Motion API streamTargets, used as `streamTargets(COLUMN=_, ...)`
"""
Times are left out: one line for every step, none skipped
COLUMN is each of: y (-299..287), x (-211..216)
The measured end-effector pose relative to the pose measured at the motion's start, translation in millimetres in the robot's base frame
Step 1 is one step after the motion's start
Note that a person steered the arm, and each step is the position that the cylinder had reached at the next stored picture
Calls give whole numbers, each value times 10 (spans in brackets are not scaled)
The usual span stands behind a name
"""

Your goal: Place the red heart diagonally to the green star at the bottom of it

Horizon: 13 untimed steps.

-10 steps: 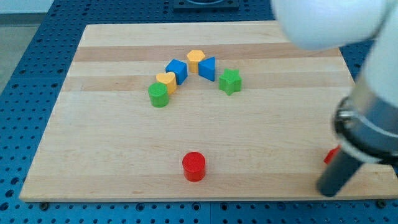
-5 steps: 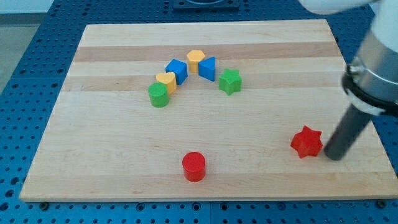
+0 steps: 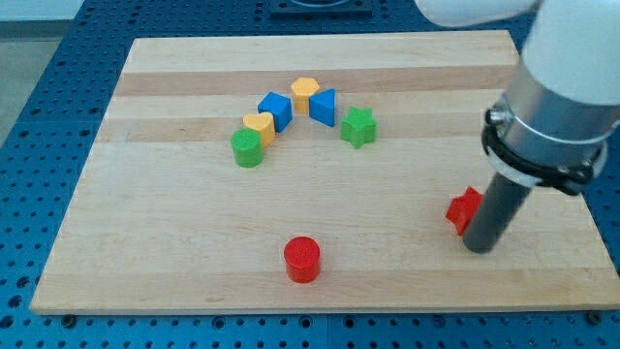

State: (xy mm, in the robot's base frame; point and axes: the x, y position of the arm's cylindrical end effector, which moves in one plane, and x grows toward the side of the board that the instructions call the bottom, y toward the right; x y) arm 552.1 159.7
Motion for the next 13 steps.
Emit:
streamTargets(y=-50, x=-208)
streamTargets(y=204, x=-216)
streamTargets(y=396, x=-229)
streamTargets(y=142, x=-250)
streamTargets(y=85, x=-473)
streamTargets(y=214, x=-594)
streamTargets(y=441, x=-608)
streamTargets(y=15, x=-608)
streamTargets(y=-100, x=-722)
streamTargets(y=-223, x=-843)
streamTargets(y=-252, x=-848)
streamTargets(y=-317, x=-883)
streamTargets(y=1, x=-894)
